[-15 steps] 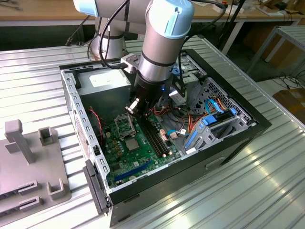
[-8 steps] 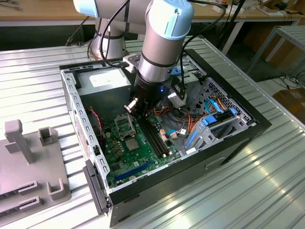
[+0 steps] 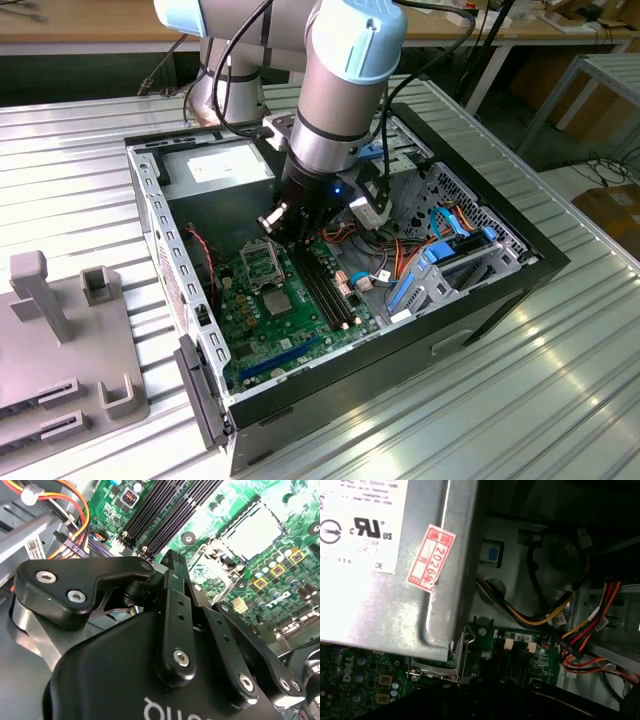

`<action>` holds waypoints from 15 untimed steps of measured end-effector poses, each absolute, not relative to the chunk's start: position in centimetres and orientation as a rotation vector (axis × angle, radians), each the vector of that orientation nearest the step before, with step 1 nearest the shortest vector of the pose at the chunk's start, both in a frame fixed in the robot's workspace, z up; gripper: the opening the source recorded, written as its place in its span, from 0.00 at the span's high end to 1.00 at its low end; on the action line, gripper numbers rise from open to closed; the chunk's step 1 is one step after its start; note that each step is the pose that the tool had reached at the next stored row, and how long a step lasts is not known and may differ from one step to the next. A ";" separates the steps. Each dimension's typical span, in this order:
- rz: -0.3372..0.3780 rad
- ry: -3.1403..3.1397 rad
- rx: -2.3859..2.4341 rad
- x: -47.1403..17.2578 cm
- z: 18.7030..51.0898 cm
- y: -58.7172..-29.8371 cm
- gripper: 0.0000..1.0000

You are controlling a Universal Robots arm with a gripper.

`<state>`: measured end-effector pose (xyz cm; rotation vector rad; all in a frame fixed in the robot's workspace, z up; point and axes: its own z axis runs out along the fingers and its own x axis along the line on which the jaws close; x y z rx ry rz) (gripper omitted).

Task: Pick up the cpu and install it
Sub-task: 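Close the cpu cover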

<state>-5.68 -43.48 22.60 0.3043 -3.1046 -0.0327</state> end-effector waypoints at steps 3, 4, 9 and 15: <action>-0.032 -3.091 0.413 -5.7 22.6 -43.5 0.89; -0.031 -3.088 0.439 -5.7 22.6 -43.5 0.89; -0.030 -3.063 0.582 -5.6 22.6 -43.5 0.89; -0.027 -3.022 0.762 -5.6 22.6 -43.5 0.89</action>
